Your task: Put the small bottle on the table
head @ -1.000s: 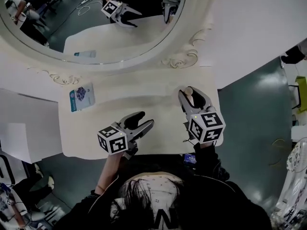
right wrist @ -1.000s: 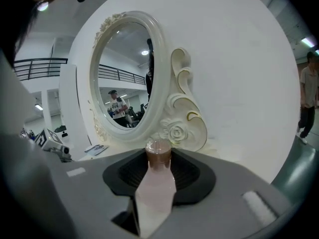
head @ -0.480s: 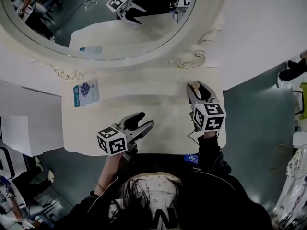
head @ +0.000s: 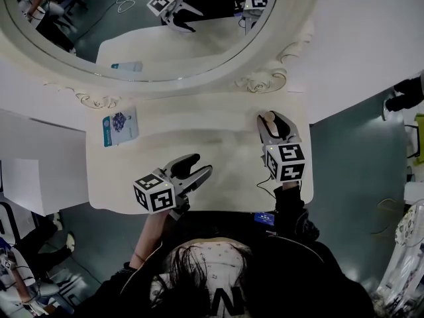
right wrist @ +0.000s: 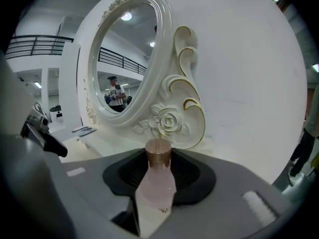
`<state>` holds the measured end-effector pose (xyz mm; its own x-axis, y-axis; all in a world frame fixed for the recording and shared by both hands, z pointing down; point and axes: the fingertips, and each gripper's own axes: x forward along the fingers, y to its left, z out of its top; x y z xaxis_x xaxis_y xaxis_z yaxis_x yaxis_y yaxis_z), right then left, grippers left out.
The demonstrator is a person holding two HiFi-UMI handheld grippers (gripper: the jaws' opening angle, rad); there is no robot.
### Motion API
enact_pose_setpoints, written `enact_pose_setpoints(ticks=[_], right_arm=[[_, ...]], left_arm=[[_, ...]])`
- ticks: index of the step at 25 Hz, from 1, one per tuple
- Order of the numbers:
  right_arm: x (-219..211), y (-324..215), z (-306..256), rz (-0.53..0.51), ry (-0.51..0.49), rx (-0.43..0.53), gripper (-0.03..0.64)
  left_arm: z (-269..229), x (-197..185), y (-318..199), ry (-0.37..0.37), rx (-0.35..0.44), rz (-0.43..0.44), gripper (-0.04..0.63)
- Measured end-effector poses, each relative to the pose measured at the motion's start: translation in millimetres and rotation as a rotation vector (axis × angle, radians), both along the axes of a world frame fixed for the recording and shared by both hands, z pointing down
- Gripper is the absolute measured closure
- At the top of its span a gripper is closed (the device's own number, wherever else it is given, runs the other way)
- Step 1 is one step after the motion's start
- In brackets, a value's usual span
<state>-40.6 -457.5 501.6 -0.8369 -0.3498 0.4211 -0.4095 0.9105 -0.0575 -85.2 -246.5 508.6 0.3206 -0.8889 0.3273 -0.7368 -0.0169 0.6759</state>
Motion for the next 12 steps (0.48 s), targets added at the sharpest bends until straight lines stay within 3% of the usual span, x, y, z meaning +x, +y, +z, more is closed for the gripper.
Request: enact_pose_setpoints(ticks=[12], right_arm=[[-17,-17,1,0.024,-0.062,0.036,0.468]], left_arm=[[-8,-8,5,-0.008,0.027,0.003,0.345]])
